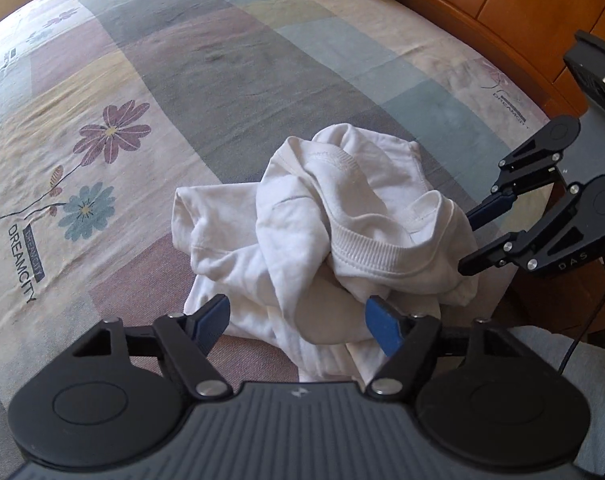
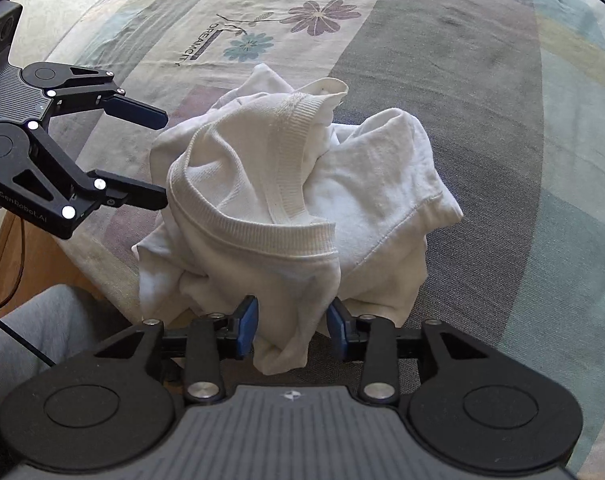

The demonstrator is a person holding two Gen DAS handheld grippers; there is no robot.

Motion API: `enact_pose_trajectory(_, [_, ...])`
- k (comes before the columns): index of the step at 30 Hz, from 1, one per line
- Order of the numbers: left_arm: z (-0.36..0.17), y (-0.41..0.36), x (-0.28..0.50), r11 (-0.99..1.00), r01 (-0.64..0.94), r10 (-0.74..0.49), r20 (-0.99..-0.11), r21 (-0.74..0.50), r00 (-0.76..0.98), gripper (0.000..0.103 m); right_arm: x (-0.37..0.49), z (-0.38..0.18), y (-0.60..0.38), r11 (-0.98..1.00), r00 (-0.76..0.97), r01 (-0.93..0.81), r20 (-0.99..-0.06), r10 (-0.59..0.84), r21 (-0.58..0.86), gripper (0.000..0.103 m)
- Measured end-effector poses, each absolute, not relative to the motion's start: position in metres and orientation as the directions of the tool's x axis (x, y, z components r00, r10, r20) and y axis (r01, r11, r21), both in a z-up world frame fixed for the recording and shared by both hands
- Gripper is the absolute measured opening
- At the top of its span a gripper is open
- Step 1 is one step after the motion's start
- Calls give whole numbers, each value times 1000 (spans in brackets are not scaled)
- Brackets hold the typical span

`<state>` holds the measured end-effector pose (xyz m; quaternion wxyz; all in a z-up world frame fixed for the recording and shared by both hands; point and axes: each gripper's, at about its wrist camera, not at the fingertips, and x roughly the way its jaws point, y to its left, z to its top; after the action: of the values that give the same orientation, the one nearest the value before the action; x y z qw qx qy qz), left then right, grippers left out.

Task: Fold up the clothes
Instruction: 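Grasp the sweatshirt fabric with the right gripper while the left gripper grasps nearby fabric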

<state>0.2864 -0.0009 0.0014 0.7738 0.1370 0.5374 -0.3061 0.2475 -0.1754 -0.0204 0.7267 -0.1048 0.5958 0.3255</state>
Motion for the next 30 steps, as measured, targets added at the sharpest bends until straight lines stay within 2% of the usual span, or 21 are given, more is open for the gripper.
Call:
enact_pose_trajectory(6, [16, -14, 297, 788, 613, -213, -961, -62, 177, 66, 235, -11, -188, 776, 75, -585, -936, 344, 238, 47])
enact_pose_trajectory(8, [12, -18, 299, 804, 592, -177, -971, -47, 162, 60, 239, -12, -197, 785, 79, -566, -930, 358, 253, 47])
enact_pose_trajectory(13, [0, -26, 302, 826, 563, -127, -980, -20, 151, 47, 256, -25, -217, 797, 38, -476, -897, 441, 372, 48])
enact_pose_trajectory(15, [-3, -28, 303, 834, 552, -114, -982, -12, 151, 46, 258, -30, -217, 786, 23, -468, -883, 468, 404, 48])
enact_pose_trajectory(21, [-12, -25, 318, 834, 549, -165, -975, -60, 145, 38, 253, -34, -204, 774, 19, -500, -889, 457, 388, 48])
enact_pose_trajectory(24, [-20, -25, 322, 829, 549, -211, -969, -108, 128, 25, 250, -37, -195, 776, 25, -511, -896, 443, 370, 47])
enact_pose_trajectory(26, [-24, -22, 324, 832, 537, -238, -963, -135, 126, 13, 248, -39, -190, 781, 30, -516, -904, 427, 352, 42])
enact_pose_trajectory(27, [-24, -19, 324, 840, 520, -253, -959, -152, 129, 12, 247, -39, -187, 784, 32, -519, -909, 416, 341, 34])
enact_pose_trajectory(28, [-23, -15, 325, 849, 503, -261, -956, -161, 135, 12, 246, -38, -185, 787, 35, -523, -914, 404, 327, 16])
enact_pose_trajectory(29, [-21, -11, 325, 856, 490, -266, -954, -166, 141, 10, 244, -37, -182, 791, 40, -526, -920, 389, 312, 10])
enact_pose_trajectory(30, [-19, -6, 325, 859, 483, -272, -951, -170, 149, 9, 243, -35, -181, 799, 51, -527, -928, 369, 289, 9])
